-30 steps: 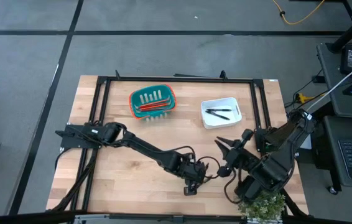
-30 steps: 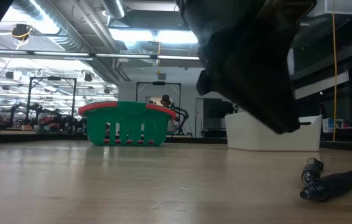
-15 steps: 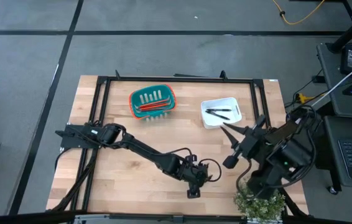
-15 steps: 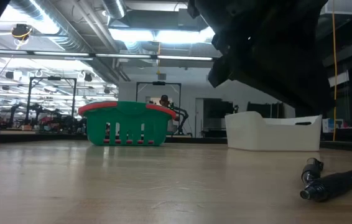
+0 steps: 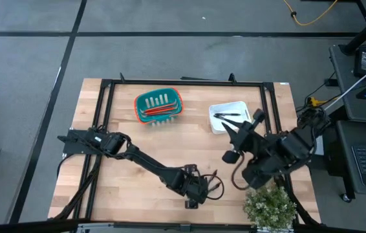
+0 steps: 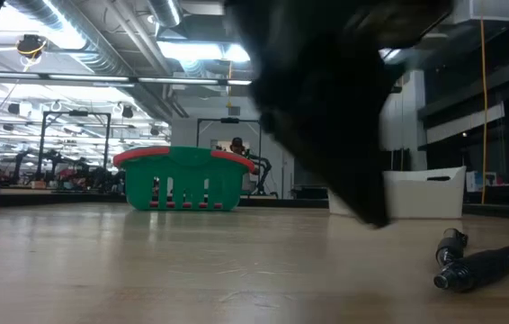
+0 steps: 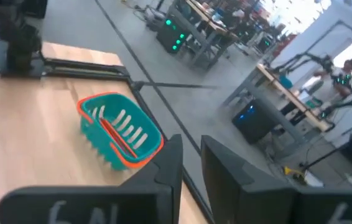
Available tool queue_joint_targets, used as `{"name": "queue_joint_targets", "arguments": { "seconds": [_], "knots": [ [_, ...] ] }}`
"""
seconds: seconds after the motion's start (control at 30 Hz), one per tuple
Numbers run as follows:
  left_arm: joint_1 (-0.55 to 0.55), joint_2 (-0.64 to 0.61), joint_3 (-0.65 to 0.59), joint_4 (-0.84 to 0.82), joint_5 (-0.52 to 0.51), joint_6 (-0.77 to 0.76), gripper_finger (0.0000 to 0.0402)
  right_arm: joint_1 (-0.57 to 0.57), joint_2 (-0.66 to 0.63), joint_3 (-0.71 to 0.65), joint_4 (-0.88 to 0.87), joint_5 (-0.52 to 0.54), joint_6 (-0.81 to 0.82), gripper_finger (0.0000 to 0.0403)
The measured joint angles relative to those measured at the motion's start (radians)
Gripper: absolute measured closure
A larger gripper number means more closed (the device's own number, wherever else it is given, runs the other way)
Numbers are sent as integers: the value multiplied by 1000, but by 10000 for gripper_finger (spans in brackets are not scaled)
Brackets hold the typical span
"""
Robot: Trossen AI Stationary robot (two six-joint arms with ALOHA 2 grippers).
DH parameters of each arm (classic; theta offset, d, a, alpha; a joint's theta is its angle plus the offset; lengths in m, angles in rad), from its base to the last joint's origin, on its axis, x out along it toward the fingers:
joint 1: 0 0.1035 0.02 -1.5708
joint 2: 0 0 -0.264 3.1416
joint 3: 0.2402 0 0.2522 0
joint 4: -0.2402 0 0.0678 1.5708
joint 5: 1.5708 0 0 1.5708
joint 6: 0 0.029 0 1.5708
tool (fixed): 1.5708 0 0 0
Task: Sort pens & pencils
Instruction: Put the black pen into the white bin
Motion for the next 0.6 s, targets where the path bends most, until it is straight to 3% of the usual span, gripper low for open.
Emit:
{"name": "queue_joint_targets", "arguments": {
  "seconds": [0.2, 0.3, 0.4, 0.6],
  "knots": [
    [-21, -5, 0, -144, -108, 0, 352, -71, 0, 0, 66, -141, -97, 342],
    [-29, -18, 0, -244, -152, -10, 352, -100, 0, -2, 76, -357, -133, 342],
    [-36, -43, 0, -350, -238, -39, 352, -111, 3, -30, 72, -517, -70, 342],
    [-46, -111, 0, -561, -343, -140, 352, -68, 11, -215, 105, -582, 108, 342]
  ]
}}
